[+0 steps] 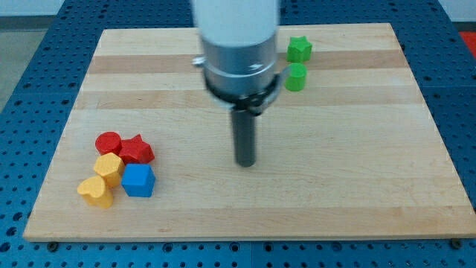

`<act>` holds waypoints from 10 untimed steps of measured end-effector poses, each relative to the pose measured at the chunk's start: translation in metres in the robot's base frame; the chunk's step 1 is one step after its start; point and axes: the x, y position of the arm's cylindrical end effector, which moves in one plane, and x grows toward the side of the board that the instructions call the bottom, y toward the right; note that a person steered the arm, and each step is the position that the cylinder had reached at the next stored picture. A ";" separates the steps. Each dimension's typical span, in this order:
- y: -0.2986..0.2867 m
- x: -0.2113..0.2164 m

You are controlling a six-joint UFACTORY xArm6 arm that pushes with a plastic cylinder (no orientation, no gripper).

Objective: Push the green circle into the blue cube

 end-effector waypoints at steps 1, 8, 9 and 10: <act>0.055 -0.036; 0.075 -0.173; 0.055 -0.159; 0.033 -0.140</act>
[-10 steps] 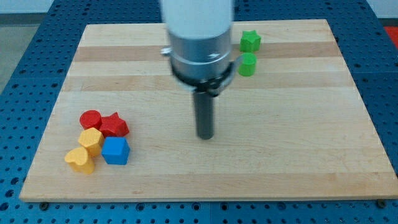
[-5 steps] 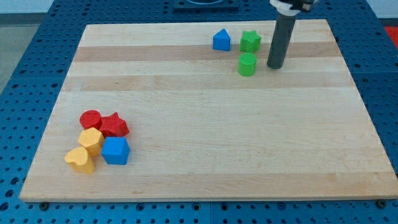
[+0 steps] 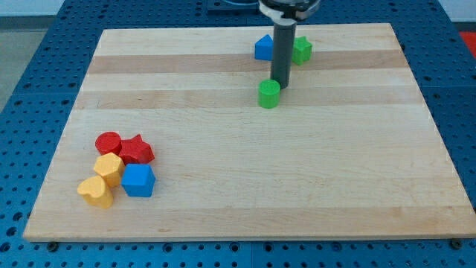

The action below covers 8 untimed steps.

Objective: Push the green circle into the blue cube

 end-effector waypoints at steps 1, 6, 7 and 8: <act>-0.023 0.019; -0.029 0.085; -0.017 0.097; -0.016 0.114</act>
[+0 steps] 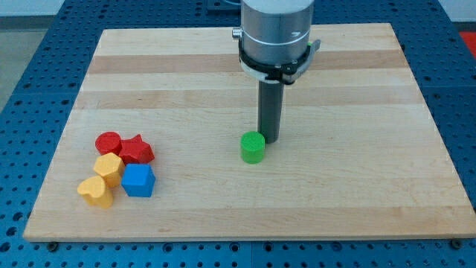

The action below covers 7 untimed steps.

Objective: Push the green circle into the blue cube

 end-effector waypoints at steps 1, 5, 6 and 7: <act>-0.001 0.025; -0.058 0.058; -0.077 0.058; -0.094 0.058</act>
